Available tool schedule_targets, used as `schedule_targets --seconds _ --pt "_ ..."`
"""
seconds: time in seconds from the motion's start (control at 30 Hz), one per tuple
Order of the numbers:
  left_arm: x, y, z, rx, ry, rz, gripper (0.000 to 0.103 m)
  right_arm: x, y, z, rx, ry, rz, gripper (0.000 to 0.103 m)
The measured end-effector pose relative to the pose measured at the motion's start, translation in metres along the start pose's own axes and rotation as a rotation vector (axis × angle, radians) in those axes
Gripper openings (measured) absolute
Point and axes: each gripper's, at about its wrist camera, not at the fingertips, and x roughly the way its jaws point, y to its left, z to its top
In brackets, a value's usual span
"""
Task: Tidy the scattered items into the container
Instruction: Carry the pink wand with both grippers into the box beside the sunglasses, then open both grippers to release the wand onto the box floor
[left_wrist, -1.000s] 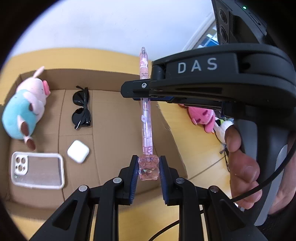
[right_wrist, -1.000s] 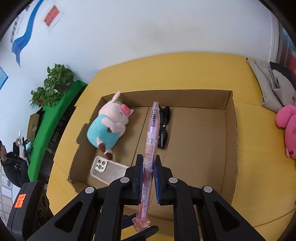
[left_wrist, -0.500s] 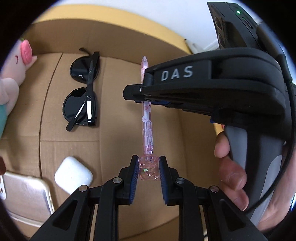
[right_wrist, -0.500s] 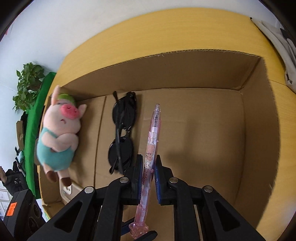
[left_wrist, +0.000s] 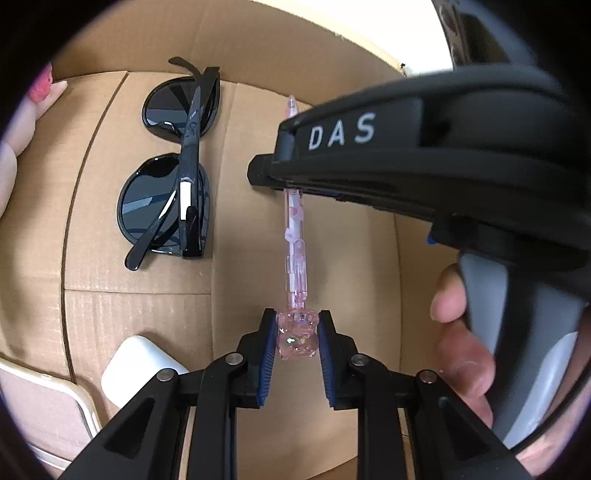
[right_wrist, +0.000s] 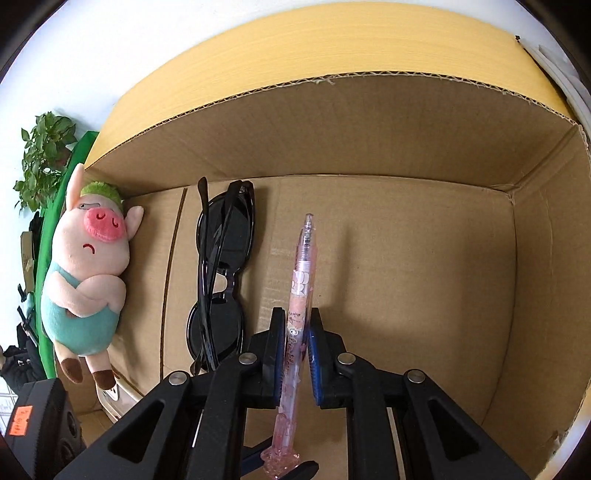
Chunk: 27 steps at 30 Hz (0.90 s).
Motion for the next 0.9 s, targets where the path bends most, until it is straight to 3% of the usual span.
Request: schedule_targets --seconds 0.13,0.33,0.43,0.63,0.7,0.77,0.9 --pt "0.0 0.0 0.001 0.004 -0.003 0.002 0.021 -0.002 0.0 -0.003 -0.003 -0.01 -0.004 0.012" --pt "-0.002 -0.002 0.0 0.017 -0.021 0.038 0.023 -0.008 -0.004 -0.008 0.012 -0.047 0.009 0.04" --pt "-0.006 -0.001 0.0 0.018 -0.038 0.039 0.032 -0.012 -0.006 -0.009 0.012 -0.056 0.01 0.043" --pt "-0.02 -0.009 -0.008 0.058 -0.086 0.039 0.043 -0.038 -0.006 -0.013 0.0 -0.113 0.008 0.059" --pt "-0.034 -0.014 -0.016 0.09 -0.132 0.056 0.045 -0.055 -0.002 -0.022 -0.02 -0.148 -0.009 0.066" --pt "-0.051 -0.021 -0.027 0.143 -0.194 0.098 0.048 -0.074 0.0 -0.033 -0.044 -0.191 -0.016 0.085" --pt "-0.095 -0.031 -0.063 0.257 -0.361 0.234 0.069 -0.115 0.006 -0.076 -0.066 -0.284 0.001 0.094"
